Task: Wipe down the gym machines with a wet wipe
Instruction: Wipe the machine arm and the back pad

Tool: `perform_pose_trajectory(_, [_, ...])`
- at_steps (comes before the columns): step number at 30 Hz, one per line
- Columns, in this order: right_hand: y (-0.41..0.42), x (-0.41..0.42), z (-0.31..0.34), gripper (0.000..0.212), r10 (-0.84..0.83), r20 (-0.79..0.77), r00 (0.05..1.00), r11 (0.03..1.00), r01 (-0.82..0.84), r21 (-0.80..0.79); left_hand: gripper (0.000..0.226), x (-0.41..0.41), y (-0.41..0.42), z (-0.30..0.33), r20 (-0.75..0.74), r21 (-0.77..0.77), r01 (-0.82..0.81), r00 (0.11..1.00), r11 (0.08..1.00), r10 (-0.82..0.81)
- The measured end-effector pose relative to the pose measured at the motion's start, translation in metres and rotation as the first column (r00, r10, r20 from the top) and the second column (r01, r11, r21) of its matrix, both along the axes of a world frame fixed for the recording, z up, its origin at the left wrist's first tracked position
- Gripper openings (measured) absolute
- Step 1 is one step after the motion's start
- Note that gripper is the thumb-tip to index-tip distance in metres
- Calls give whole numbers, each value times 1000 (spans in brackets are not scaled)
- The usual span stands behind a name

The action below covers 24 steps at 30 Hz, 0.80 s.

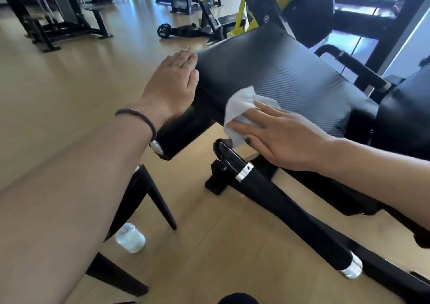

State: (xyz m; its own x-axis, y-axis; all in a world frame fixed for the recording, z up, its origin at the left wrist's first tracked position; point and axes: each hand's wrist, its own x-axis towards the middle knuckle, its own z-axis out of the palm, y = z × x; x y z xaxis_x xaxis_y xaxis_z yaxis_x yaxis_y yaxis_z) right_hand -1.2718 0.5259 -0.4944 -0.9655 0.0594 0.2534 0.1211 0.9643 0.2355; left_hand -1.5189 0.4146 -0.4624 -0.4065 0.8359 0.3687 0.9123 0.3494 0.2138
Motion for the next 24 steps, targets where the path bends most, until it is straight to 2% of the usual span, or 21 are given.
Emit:
perform_pose_trajectory(4, [-3, -78, 17, 57, 44, 25, 999, 995, -46, 88, 53, -2, -4, 15, 226, 5, 51, 973, 999, -51])
perform_pose_trajectory(7, [-7, -116, 24, 64, 35, 24, 999, 998, -37, 52, 58, -3, -8, 20, 408, 91, -9, 912, 996, -29])
perform_pose_trajectory(12, [-6, -94, 16, 55, 18, -54, 998, 994, -23, -107, 54, -9, -9, 15, 287, 36, 32, 957, 999, -41])
perform_pose_trajectory(14, [-3, -54, 2, 51, -23, -80, 997, 986, 9, -164, 54, -8, -5, 10, 306, 58, 24, 951, 998, -41])
perform_pose_trajectory(16, [-6, -11, -12, 49, -70, -79, 994, 971, 50, -235, 56, -1, -4, 2, 366, 152, -38, 930, 988, -21])
perform_pose_trajectory(18, [-7, 14, -16, 49, -90, -51, 995, 959, 72, -273, 61, 6, 0, -4, 535, 258, -187, 845, 948, 21])
perform_pose_trajectory(20, [-4, 14, -9, 49, -83, -9, 997, 952, 76, -297, 64, 13, 9, -7, 701, 267, -336, 711, 903, 57])
perform_pose_trajectory(24, [-4, -42, 14, 57, -32, 6, 999, 960, 32, -277, 63, 14, 12, -8, 772, 319, -379, 635, 869, -6])
